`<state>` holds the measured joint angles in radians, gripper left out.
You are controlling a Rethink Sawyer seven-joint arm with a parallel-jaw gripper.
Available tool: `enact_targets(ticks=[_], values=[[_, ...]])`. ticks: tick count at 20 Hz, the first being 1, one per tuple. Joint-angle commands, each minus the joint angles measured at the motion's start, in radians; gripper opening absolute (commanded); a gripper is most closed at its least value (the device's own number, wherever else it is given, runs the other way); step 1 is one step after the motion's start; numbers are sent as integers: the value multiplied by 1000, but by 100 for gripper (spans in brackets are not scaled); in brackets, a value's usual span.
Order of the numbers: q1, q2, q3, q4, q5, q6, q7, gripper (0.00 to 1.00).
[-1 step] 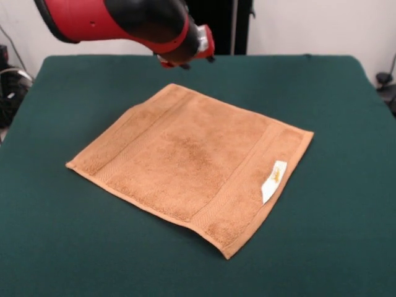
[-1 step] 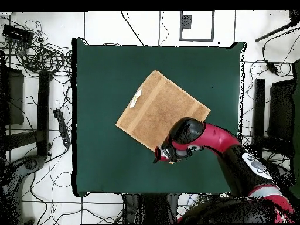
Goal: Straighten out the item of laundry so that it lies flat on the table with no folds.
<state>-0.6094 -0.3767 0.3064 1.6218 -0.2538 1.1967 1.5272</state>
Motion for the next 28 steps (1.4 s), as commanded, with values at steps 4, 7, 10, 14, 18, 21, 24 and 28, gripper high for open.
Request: enact_targets(ticks=[4,7,10,14,18,21,24,28], values=[[28,169,115,-299,33,-186,-24,100],[64,264,111,-461,-23,-183,-82,100],[89,363,108,-586,44,-119,-21,100],[60,425,143,-608,114,-197,-2,100],[72,450,147,-631,138,-221,25,100],[104,425,127,-605,122,-276,76,100],[137,435,117,-654,124,-247,116,100],[135,431,122,-656,130,-230,108,100]])
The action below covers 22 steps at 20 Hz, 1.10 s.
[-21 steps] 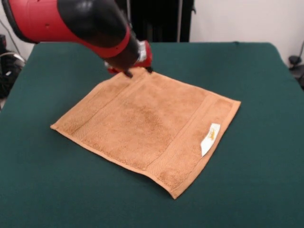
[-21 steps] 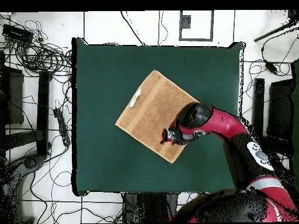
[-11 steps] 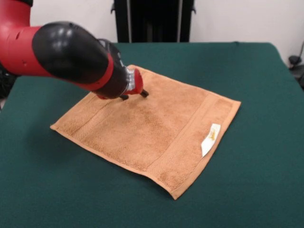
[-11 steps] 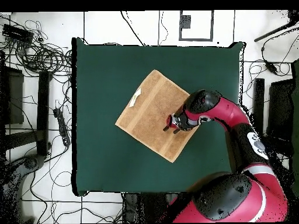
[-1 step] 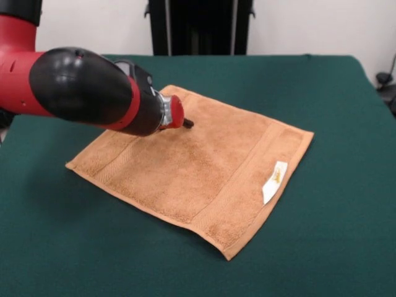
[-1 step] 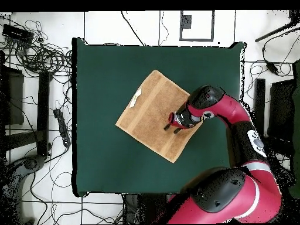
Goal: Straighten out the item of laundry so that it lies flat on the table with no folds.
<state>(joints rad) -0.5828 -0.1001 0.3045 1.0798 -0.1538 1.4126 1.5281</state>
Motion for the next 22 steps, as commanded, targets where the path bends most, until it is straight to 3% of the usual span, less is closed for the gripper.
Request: enact_targets(ticks=[1,7,12,17,20,22], values=[[107,151,124,-107,25,-451,100,100],[85,104,121,-13,20,-466,89,100],[51,-57,94,196,-23,-461,55,100],[-40,-252,100,465,22,-470,44,100],[-63,-354,107,570,73,-455,72,100],[-46,-362,92,561,71,-435,80,100]])
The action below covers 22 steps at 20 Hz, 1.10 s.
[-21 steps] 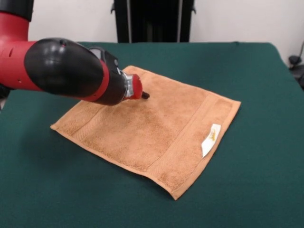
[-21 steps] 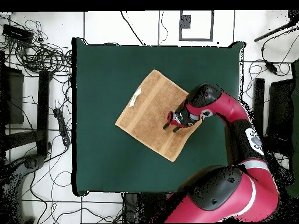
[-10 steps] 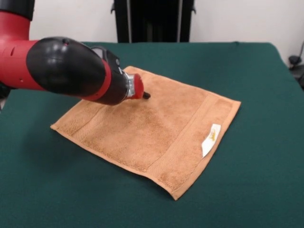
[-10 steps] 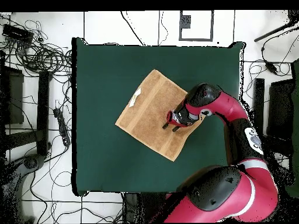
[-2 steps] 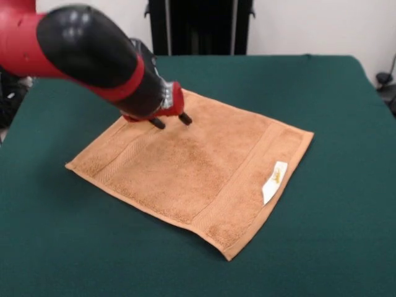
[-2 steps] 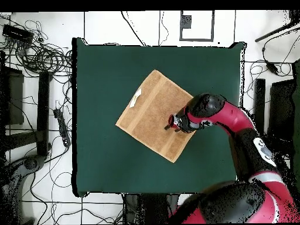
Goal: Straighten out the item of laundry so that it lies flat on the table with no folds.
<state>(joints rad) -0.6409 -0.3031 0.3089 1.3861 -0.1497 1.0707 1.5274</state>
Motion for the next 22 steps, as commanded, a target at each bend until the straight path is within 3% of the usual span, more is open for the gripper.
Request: enact_targets(ticks=[1,6,11,16,18,22], values=[[20,-163,80,251,66,-83,85,100],[0,-230,94,293,94,-104,87,100],[30,-204,77,250,116,-67,113,100],[58,-163,53,225,104,-111,117,100],[65,-163,47,239,113,-172,149,100],[123,-162,-18,213,101,-175,240,100]])
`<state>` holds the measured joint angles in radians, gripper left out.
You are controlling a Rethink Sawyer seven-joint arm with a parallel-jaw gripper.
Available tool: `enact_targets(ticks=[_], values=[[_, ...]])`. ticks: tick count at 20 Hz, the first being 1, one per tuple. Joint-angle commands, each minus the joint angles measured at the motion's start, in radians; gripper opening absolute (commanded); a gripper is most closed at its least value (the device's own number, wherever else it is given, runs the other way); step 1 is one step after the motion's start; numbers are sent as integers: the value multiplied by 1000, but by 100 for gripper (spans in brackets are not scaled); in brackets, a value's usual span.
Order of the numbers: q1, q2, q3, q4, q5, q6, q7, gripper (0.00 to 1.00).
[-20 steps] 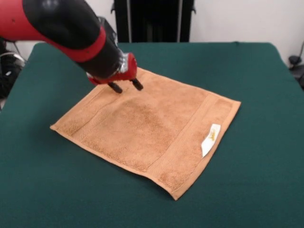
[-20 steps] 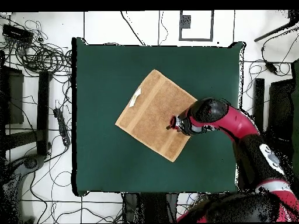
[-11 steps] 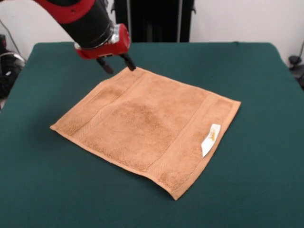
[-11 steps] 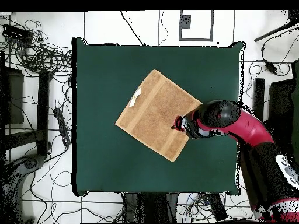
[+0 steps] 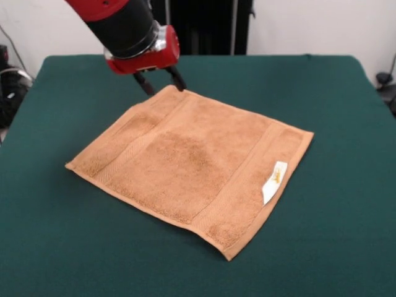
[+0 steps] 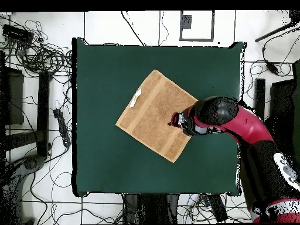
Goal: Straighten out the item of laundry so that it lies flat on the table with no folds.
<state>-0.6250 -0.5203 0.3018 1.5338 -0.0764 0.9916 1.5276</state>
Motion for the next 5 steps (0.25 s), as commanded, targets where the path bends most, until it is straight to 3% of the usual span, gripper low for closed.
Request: enact_targets(ticks=[1,3,5], values=[[121,59,-23,48,24,-69,245,100],[158,82,-55,-17,4,73,242,100],[180,92,-72,-55,3,102,245,100]])
